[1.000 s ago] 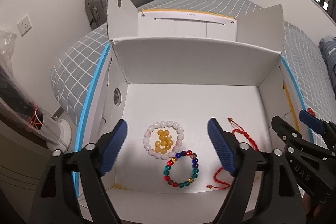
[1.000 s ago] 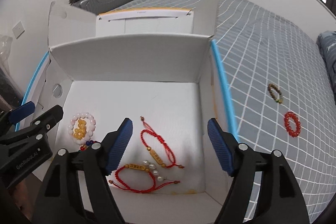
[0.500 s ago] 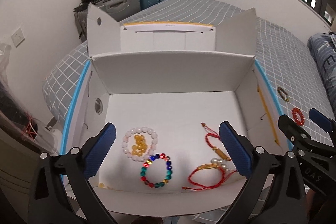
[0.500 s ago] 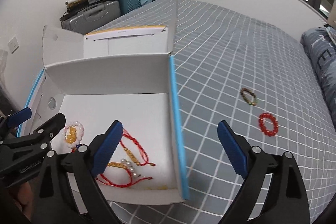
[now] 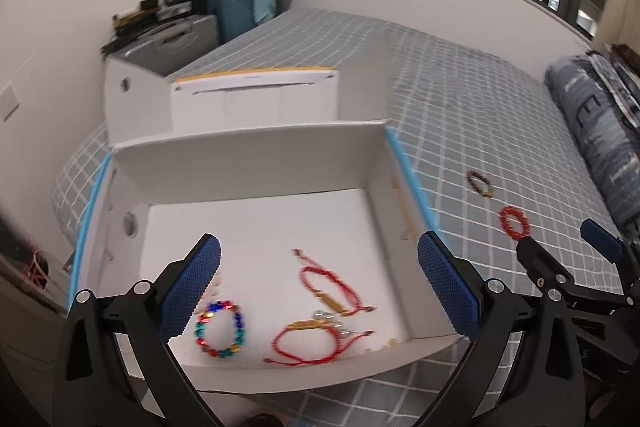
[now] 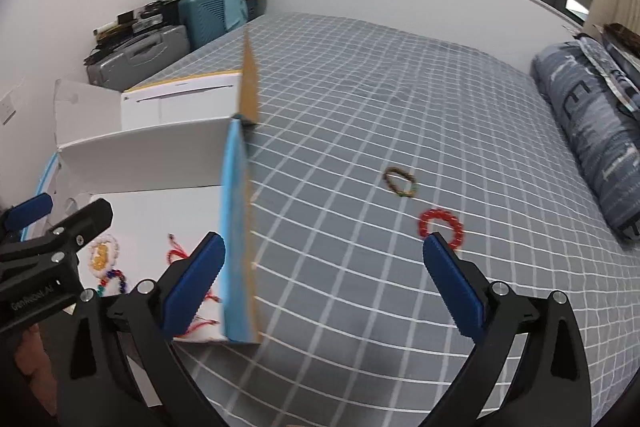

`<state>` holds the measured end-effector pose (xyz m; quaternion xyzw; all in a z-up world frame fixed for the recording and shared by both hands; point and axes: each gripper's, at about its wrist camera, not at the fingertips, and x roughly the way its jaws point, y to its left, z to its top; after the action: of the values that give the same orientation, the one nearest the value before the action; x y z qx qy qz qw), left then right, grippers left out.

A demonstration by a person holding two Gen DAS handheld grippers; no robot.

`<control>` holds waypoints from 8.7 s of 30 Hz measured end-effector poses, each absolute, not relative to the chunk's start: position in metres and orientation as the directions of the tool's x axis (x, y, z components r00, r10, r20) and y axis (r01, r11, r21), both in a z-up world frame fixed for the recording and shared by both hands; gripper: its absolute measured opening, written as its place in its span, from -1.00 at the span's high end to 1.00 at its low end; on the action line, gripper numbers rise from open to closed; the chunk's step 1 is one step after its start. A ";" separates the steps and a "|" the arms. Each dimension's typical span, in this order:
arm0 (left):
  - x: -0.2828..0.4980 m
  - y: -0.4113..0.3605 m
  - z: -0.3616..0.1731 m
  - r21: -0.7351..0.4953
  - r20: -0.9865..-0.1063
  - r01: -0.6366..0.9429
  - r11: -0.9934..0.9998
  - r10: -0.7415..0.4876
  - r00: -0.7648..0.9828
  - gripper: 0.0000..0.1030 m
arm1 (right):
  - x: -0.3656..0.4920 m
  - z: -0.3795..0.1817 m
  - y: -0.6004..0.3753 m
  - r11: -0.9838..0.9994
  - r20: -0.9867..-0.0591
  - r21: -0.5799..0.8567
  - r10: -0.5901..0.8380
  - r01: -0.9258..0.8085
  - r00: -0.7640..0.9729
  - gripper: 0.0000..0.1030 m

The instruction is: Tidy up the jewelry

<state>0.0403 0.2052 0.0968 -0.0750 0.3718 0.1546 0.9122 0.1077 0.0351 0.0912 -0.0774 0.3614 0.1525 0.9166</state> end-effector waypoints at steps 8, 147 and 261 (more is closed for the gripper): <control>0.069 0.149 0.092 -0.009 -0.695 -0.245 0.970 0.170 0.699 -0.89 | 0.119 0.086 -0.027 0.968 -0.682 -0.029 0.162 -0.248 0.713 -0.85; 0.169 0.049 0.088 -0.053 -0.747 -0.095 0.994 0.024 0.664 0.86 | 0.172 0.087 -0.123 0.989 -0.694 0.048 0.132 -0.137 0.708 0.75; -0.138 0.275 0.066 0.010 -0.676 -0.478 0.878 0.358 0.644 -0.89 | -0.013 0.074 0.109 0.867 -0.654 0.012 0.384 -0.499 0.651 -0.85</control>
<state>-0.1379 0.2746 0.0657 -0.0850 0.3526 0.2316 0.9027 -0.0126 0.1094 0.0736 -0.0845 0.3388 0.2439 0.9048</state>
